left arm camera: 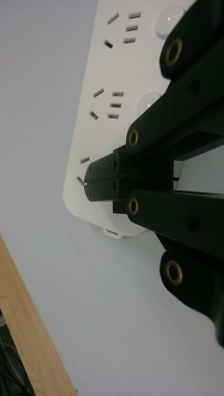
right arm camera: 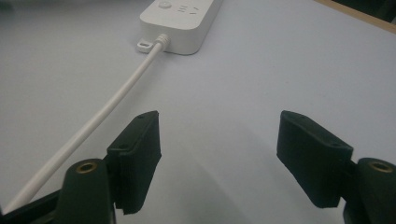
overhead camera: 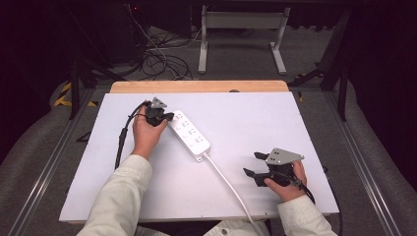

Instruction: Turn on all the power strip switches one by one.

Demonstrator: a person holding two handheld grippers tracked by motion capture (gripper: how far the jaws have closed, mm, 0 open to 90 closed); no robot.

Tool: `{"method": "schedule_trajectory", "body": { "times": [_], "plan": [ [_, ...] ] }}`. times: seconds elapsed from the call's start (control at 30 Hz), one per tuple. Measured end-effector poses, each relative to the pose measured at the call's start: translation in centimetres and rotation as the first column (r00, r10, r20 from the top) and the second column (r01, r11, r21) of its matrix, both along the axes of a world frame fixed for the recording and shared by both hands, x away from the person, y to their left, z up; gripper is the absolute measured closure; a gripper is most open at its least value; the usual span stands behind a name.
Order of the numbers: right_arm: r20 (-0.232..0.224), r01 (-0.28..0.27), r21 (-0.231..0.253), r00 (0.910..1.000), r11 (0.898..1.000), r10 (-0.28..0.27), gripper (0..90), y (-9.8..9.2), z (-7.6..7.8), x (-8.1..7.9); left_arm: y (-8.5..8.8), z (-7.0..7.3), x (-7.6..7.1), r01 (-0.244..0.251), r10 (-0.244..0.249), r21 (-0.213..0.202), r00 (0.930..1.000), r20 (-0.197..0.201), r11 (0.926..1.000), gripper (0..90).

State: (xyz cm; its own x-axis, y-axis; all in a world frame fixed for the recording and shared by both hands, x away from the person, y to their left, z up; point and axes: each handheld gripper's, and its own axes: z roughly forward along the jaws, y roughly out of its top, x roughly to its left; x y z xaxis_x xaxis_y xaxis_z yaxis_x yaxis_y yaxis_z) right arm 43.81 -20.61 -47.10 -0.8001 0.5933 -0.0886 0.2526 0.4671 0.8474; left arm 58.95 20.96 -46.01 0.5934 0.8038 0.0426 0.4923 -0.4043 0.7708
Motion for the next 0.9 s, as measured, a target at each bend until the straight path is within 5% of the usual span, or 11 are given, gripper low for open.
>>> {"method": "schedule_trajectory", "body": {
  "times": [0.23, 0.57, 0.9],
  "plan": [
    [0.0, -0.001, 0.0, 1.0, 1.0, 0.001, 30.9, 0.0, 0.0, -0.01, -0.29, -0.34, 0.04, 0.007, -0.007, -0.009, 0.9999, -0.012, 0.9999, 90.0],
    [0.002, -0.003, 0.0, 1.0, 1.0, 0.003, 30.8, -0.01, 0.03, -0.05, -0.48, -0.61, -0.08, -0.004, 0.003, 0.025, 0.9994, 0.035, 0.9997, 90.0],
    [0.003, -0.006, 0.003, 1.0, 1.0, 0.006, 30.8, 0.02, 0.02, -0.09, -0.64, -0.92, -0.39, -0.02, 0.02, 0.014, 0.9991, 0.037, 0.9997, 90.0]
  ]
}}
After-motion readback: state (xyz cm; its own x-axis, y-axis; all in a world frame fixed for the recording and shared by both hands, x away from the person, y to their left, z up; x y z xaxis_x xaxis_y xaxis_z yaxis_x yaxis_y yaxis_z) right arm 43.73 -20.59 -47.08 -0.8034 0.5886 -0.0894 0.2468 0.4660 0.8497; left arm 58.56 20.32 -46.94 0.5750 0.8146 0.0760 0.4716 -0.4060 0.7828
